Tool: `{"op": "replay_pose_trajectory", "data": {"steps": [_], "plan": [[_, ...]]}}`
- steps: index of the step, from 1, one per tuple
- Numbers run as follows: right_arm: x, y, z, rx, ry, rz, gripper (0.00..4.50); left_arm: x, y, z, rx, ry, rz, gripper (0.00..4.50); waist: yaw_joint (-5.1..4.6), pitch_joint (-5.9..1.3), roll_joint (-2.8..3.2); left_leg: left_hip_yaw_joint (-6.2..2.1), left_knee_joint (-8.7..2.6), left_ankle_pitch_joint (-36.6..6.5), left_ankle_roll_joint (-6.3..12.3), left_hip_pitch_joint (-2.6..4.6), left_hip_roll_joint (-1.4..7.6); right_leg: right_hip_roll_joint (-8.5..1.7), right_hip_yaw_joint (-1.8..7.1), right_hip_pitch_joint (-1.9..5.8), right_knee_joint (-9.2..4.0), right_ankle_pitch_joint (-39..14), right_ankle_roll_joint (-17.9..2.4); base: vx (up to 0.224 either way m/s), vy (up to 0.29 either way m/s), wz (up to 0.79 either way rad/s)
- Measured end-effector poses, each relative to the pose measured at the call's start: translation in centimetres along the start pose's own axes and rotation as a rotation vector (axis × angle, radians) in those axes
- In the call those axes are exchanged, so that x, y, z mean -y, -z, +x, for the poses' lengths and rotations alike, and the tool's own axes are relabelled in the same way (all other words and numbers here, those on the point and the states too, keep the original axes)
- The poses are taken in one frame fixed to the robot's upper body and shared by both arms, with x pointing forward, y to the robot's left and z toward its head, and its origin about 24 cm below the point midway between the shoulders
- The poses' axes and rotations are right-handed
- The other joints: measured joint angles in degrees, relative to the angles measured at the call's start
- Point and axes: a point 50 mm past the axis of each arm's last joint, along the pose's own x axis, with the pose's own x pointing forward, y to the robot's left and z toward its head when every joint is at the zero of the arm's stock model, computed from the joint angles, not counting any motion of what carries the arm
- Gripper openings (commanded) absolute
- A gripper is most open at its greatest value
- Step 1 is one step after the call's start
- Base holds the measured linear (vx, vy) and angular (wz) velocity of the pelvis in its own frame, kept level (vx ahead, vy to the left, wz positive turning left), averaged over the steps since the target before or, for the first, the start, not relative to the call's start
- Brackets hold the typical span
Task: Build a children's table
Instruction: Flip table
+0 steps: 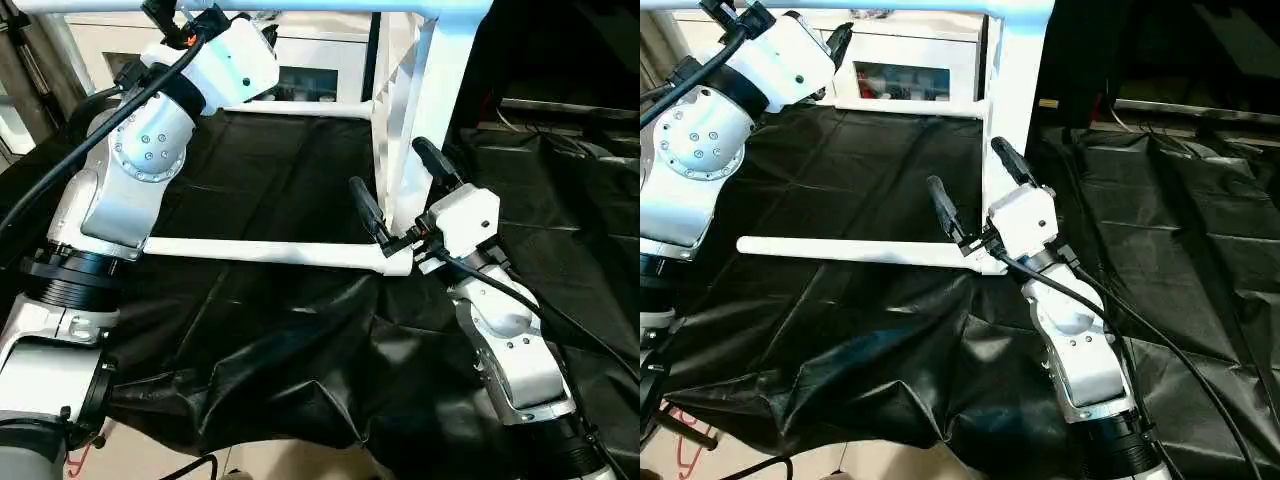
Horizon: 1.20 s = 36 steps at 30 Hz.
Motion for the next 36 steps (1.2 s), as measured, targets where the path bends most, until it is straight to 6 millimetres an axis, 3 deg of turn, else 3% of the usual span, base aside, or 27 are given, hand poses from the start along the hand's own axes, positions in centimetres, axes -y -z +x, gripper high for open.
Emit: {"op": "replay_pose_trajectory", "data": {"steps": [9, 12, 16, 20, 29, 36], "plan": [[0.0, 0.0, 0.0, 0.000, 0.000, 0.000, 4.46, 0.0, 0.0, 0.0, 0.000, 0.000, 0.000, 4.50, 0.00, 0.00, 0.00, 0.00, 0.00, 0.00, 0.00, -0.06, 0.00, 0.00, -0.01, 0.00, -0.01, 0.00, 0.00, 0.000, 0.000, 0.00], [-0.2, 0.0, 0.0, 0.005, -0.034, 0.005, 4.50, 0.0, 0.3, 0.2, 0.001, -0.005, 0.005, 4.22, 0.03, 0.02, 0.04, -0.02, 0.00, 0.00, 0.00, -0.16, 0.00, 0.00, -0.02, 0.00, 0.00, -0.01, 0.01, 0.000, 0.000, 0.00], [-2.6, 0.2, 0.4, 0.009, -0.218, 0.073, 4.50, -1.3, 1.9, 0.8, -0.045, -0.028, -0.010, 3.88, -0.15, 0.01, 0.04, -0.07, -0.04, 0.00, 0.00, -0.17, 0.00, 0.01, -0.05, -0.01, 0.00, -0.04, 0.09, 0.000, 0.000, 0.00], [-2.7, 0.2, 0.4, 0.009, -0.237, 0.086, 4.50, -1.3, 1.9, 0.7, -0.044, -0.029, -0.022, 3.47, 0.38, 0.01, 0.03, -0.08, 0.00, 0.00, 0.00, -0.34, 0.00, -0.02, -0.07, -0.03, -0.05, 0.06, -0.08, 0.000, 0.000, 0.00], [-2.8, 0.2, 0.4, 0.013, -0.260, 0.092, 4.50, -1.5, 2.1, 0.5, -0.036, -0.032, -0.008, 3.47, 1.04, 0.02, -0.01, -0.08, -0.01, 0.01, 0.01, -0.35, 0.01, -0.02, -0.07, -0.05, -0.07, 0.05, -0.07, 0.000, 0.000, 0.00], [-2.8, 0.3, 0.3, 0.012, -0.275, 0.102, 4.50, -2.2, 4.0, -0.9, -0.112, -0.054, 0.023, 3.47, 1.13, 0.02, -0.01, -0.08, -0.01, 0.01, 0.01, -0.35, 0.01, -0.02, -0.08, -0.05, -0.06, 0.04, -0.05, 0.000, 0.000, 0.00]]}}
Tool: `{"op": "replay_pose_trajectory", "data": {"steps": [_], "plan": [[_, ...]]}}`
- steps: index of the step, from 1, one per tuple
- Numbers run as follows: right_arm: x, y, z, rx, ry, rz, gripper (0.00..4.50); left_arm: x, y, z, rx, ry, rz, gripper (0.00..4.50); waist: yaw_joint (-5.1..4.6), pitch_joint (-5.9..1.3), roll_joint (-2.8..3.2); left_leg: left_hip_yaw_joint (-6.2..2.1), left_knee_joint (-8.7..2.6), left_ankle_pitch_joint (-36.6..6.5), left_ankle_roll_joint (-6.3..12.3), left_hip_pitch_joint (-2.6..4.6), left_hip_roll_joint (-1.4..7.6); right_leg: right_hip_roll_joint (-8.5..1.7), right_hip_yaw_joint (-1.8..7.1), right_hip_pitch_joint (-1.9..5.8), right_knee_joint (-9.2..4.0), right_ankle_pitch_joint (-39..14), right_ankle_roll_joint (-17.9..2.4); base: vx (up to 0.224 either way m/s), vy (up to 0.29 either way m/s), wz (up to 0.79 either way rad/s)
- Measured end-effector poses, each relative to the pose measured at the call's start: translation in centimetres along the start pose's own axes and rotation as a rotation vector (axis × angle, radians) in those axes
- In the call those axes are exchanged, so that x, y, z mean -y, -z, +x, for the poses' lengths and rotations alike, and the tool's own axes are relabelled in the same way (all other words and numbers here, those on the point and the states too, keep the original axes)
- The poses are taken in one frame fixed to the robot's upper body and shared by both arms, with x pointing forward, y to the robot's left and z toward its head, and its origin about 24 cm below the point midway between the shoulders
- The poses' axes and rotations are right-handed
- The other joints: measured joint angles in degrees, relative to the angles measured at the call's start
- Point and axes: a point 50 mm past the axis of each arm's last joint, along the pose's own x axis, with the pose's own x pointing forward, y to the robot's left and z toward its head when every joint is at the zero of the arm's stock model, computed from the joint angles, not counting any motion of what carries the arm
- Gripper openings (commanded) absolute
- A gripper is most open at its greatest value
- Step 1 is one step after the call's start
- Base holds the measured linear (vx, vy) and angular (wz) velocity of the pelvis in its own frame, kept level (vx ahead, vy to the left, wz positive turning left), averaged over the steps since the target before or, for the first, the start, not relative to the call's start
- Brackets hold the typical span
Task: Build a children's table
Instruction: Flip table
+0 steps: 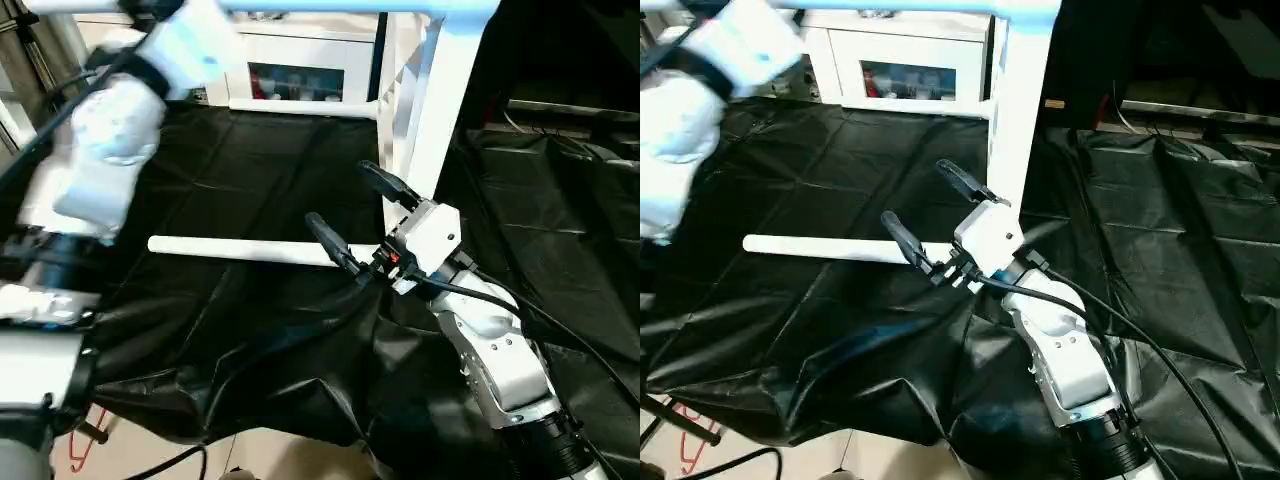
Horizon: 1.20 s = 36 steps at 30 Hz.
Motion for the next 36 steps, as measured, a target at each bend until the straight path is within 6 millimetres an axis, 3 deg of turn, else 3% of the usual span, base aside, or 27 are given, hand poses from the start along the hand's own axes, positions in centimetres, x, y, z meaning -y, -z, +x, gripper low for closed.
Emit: {"op": "replay_pose_trajectory", "data": {"steps": [6, 36], "plan": [[-0.02, 0.47, -0.09, -0.020, -0.009, 0.010, 4.50, -0.03, 0.37, -0.31, -0.017, -0.005, 0.008, 3.47, 0.66, 0.02, -0.11, 0.00, 0.00, 0.00, 0.00, 0.00, 0.00, -0.01, -0.01, -0.01, 0.00, 0.00, 0.00, 0.000, 0.000, 0.00], [0.07, 0.49, -0.15, -0.021, -0.013, 0.009, 4.50, 0.07, 0.33, -0.01, -0.035, -0.040, 0.026, 3.47, 0.56, 0.03, -0.12, 0.00, 0.00, 0.00, 0.00, -0.01, 0.00, -0.01, -0.01, -0.01, -0.01, 0.00, 0.00, 0.000, 0.000, 0.00]]}}
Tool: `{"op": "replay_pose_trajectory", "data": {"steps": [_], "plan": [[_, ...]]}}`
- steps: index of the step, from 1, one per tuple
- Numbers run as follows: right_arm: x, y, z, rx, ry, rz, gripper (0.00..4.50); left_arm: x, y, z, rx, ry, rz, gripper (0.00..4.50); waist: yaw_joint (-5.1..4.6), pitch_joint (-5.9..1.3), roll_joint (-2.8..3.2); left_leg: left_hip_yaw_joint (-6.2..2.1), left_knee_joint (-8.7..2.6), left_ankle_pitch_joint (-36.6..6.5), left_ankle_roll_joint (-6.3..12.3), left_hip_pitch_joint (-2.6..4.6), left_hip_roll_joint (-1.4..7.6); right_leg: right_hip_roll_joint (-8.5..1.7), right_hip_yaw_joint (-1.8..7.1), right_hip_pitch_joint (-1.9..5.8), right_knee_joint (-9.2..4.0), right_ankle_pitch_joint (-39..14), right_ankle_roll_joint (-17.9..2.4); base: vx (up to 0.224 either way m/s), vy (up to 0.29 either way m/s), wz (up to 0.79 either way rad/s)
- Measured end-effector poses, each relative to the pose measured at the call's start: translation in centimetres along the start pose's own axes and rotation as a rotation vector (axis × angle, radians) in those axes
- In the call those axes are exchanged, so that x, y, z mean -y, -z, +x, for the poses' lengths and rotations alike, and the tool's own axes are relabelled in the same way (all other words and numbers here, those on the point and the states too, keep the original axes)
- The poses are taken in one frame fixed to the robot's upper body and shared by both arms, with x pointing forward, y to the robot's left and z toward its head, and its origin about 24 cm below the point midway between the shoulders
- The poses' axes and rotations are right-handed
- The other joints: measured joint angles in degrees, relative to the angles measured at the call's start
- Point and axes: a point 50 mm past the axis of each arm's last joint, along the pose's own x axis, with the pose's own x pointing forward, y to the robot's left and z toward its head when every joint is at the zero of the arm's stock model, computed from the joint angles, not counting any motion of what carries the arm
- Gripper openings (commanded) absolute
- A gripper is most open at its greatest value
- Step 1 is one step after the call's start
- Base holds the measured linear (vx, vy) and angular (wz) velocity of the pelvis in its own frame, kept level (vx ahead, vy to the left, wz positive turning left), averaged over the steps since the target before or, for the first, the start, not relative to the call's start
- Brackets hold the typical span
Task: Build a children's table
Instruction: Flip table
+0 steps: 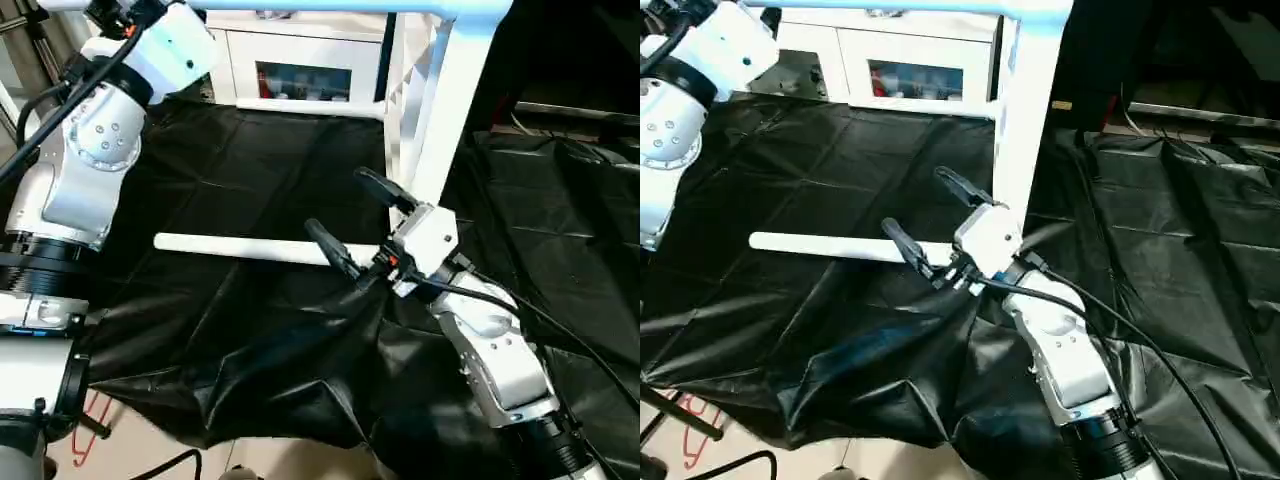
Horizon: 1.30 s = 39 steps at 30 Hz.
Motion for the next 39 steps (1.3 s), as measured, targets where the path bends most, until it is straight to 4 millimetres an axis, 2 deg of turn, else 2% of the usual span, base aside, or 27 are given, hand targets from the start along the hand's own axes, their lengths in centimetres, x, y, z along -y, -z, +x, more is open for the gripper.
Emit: {"op": "replay_pose_trajectory", "data": {"steps": [18, 34, 35, 37, 39], "plan": [[0.09, 0.02, -0.07, -0.004, 0.000, -0.005, 4.50, 0.46, -0.62, -0.45, 0.018, -0.015, -0.024, 3.47, -0.01, 0.01, -0.04, 0.00, 0.00, 0.00, 0.00, -0.01, 0.00, 0.00, 0.00, 0.00, 0.00, 0.00, 0.00, 0.000, 0.000, 0.00], [-0.02, -0.45, 0.42, 0.039, -0.018, 0.030, 4.50, 0.08, 0.10, 0.31, -0.016, -0.048, 0.001, 3.47, -0.01, 0.02, -0.05, 0.00, 0.00, 0.00, 0.00, -0.01, 0.00, 0.00, -0.01, -0.02, -0.01, -0.01, 0.01, 0.000, 0.000, 0.00], [-0.03, -0.46, 0.44, 0.039, -0.018, 0.031, 4.50, 0.02, 0.09, 0.37, -0.016, -0.050, 0.001, 3.28, -0.01, 0.02, -0.05, 0.00, 0.00, 0.00, 0.00, -0.01, 0.00, 0.00, 0.00, -0.03, -0.01, -0.01, 0.01, 0.000, 0.000, 0.00], [-0.05, -0.47, 0.46, 0.041, -0.018, 0.032, 4.50, 0.00, 0.06, 0.41, -0.013, -0.051, 0.000, 3.28, -0.02, 0.02, -0.05, 0.00, 0.00, 0.00, 0.00, -0.01, 0.00, 0.00, 0.00, -0.03, -0.02, -0.01, 0.01, 0.000, 0.000, 0.00], [-0.08, -0.47, 0.48, 0.041, -0.018, 0.033, 4.50, 0.01, -0.04, 0.50, -0.006, -0.051, -0.002, 3.01, 0.01, 0.02, -0.05, 0.00, 0.00, 0.00, 0.00, -0.01, 0.00, 0.00, 0.00, -0.03, -0.04, -0.01, 0.01, 0.000, 0.000, 0.00]]}}
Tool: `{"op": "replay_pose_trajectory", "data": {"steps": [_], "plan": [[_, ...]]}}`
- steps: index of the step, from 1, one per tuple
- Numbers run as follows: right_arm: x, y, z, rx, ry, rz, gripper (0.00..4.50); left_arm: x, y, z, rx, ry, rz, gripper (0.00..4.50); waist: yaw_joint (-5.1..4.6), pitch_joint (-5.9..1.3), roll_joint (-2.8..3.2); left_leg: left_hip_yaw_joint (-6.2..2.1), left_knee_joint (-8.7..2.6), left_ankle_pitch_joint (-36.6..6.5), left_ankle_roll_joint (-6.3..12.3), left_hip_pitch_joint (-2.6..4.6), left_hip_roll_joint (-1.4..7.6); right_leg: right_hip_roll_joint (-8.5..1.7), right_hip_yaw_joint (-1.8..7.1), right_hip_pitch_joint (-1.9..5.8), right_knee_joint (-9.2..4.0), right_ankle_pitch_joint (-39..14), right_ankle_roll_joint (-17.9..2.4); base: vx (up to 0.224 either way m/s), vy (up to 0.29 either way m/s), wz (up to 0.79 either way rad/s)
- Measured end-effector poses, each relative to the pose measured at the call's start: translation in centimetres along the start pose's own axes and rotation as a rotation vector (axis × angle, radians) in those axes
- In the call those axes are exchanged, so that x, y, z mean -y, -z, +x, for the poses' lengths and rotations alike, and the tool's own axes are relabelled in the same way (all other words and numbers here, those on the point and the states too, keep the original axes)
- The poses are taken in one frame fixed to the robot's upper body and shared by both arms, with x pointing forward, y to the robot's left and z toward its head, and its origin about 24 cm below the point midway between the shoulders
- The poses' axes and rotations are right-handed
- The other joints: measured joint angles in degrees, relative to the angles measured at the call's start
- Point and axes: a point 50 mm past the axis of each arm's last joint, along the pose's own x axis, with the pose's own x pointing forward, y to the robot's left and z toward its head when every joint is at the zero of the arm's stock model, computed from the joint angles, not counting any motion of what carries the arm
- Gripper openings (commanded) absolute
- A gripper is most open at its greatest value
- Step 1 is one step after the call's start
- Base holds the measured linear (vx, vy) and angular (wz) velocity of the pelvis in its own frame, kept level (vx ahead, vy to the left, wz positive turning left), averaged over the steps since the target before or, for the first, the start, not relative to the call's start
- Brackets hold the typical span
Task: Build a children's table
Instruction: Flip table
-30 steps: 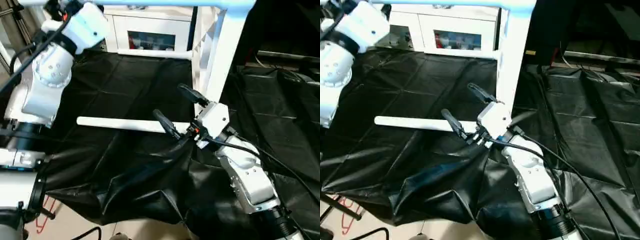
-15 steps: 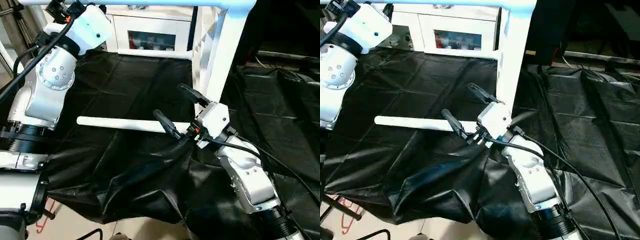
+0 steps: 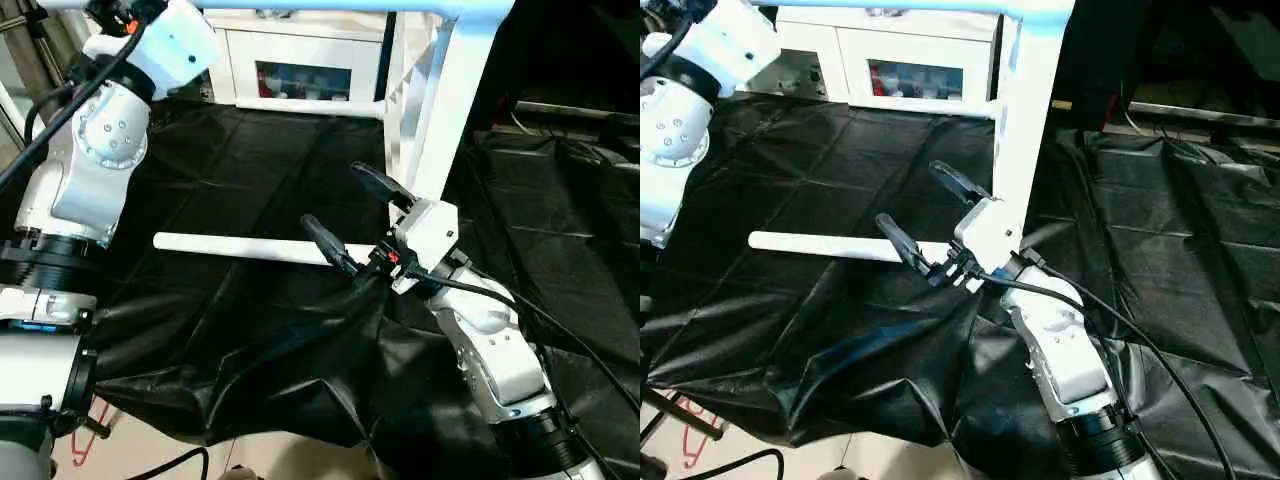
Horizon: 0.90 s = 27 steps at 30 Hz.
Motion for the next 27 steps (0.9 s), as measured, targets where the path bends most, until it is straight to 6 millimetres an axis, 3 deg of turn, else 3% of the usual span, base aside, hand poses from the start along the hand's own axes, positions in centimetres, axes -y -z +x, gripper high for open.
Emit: {"op": "replay_pose_trajectory", "data": {"steps": [8, 20, 27], "plan": [[-0.01, 0.01, 0.01, -0.002, -0.001, -0.004, 4.50, 0.18, -0.10, 0.25, 0.020, 0.016, 0.022, 2.37, 0.13, 0.00, 0.01, -0.01, 0.00, 0.00, 0.00, 0.00, 0.00, -0.02, -0.02, 0.00, 0.01, 0.00, 0.00, 0.000, 0.000, 0.00], [0.00, 0.21, 0.09, -0.012, -0.001, -0.007, 4.50, 0.07, 0.19, 0.19, 0.043, 0.050, 0.094, 2.09, 0.26, 0.01, 0.01, -0.02, 0.00, 0.00, 0.00, 0.00, 0.00, -0.03, -0.04, 0.00, 0.00, -0.01, 0.02, 0.000, 0.000, 0.00], [-0.03, 0.20, 0.13, -0.008, 0.000, -0.007, 4.50, -0.07, 0.46, 0.31, -0.015, 0.130, 0.039, 2.01, 0.44, 0.05, 0.10, -0.02, 0.00, 0.00, 0.00, 0.03, -0.01, -0.04, -0.03, 0.00, 0.03, -0.01, 0.01, 0.000, 0.000, 0.00]]}}
